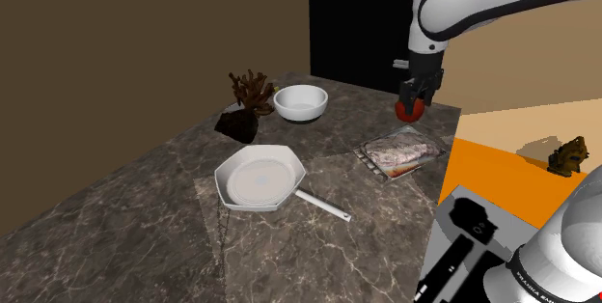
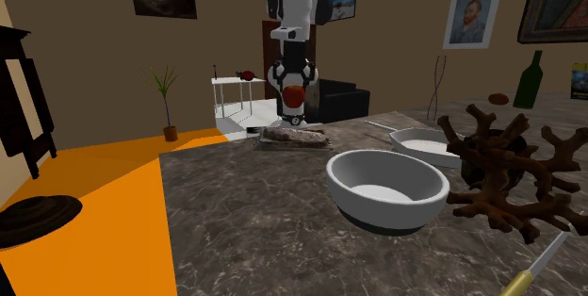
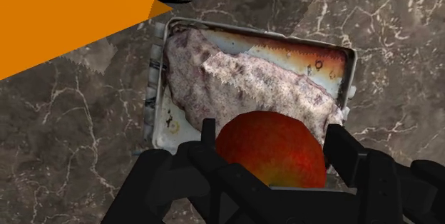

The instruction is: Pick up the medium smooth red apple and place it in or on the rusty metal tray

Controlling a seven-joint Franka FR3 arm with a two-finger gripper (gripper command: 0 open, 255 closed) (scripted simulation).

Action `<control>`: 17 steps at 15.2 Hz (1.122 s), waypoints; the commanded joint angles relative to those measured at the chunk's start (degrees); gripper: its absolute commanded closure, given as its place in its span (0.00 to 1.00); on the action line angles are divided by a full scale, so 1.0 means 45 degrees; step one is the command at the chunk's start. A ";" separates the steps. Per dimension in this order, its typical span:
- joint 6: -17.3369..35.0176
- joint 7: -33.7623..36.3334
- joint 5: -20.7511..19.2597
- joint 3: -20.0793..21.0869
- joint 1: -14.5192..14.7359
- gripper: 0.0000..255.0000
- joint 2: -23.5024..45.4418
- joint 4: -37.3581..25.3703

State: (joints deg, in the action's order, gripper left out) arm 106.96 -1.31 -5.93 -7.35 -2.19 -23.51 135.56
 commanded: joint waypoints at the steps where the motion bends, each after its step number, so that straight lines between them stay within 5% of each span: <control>1: 0.0332 0.0017 -0.0022 -0.0012 -0.0011 1.00 -0.0047 0.0380; 17: 0.2817 0.0094 -0.0094 -0.0147 -0.0033 1.00 0.0850 0.1971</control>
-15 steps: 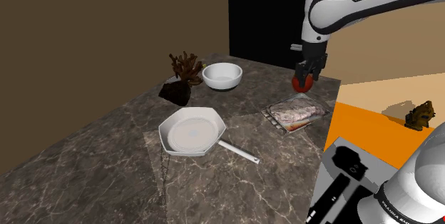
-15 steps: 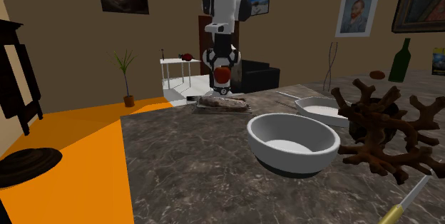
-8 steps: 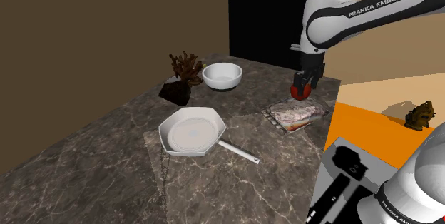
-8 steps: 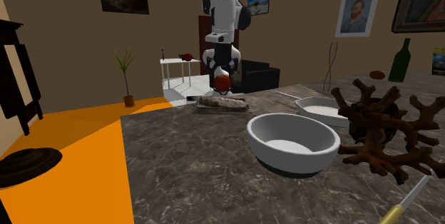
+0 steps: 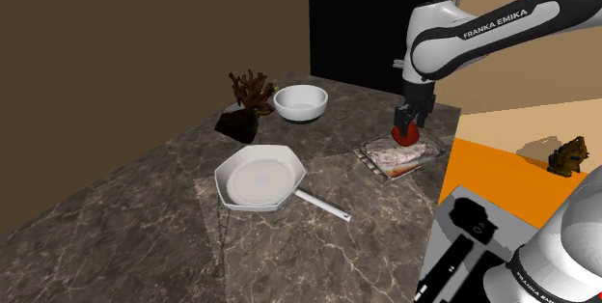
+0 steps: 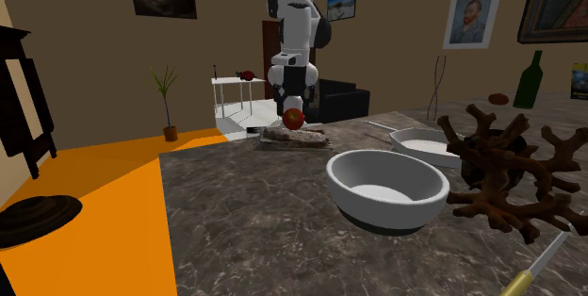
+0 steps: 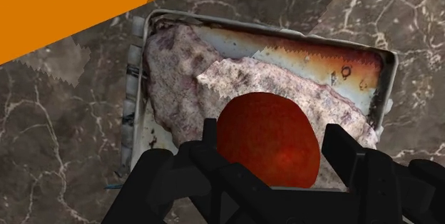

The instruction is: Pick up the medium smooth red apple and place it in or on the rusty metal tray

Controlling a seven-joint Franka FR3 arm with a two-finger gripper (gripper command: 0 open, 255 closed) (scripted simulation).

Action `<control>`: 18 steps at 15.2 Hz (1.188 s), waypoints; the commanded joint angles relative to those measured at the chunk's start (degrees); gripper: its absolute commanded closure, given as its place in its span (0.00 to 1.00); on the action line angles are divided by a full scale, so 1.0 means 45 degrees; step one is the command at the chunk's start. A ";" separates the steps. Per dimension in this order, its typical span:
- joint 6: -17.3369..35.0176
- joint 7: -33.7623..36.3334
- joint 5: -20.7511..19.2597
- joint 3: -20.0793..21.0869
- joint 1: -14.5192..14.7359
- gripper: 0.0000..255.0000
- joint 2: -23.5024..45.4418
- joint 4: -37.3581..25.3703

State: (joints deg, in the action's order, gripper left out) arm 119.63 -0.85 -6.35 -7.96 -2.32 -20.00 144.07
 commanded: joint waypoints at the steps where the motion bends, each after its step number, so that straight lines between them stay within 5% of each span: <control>1: 0.0001 -0.0009 0.0000 -0.0011 -0.0004 1.00 0.0069 0.0079; 5: 0.0001 -0.0010 0.0002 -0.0006 -0.0009 1.00 0.0070 0.0079; 6: 0.0017 -0.0004 0.0007 -0.0003 -0.0004 0.00 0.0089 0.0076; 11: 0.0001 -0.0010 0.0002 -0.0007 -0.0009 0.00 0.0070 0.0079; 15: -0.1754 -0.0020 0.0090 0.0119 0.0045 0.00 -0.0444 -0.1160; 18: -0.1754 -0.0020 0.0090 0.0120 0.0045 0.00 -0.0445 -0.1160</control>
State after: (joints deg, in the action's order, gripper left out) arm 111.98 -0.94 -5.96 -7.44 -2.13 -21.99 139.04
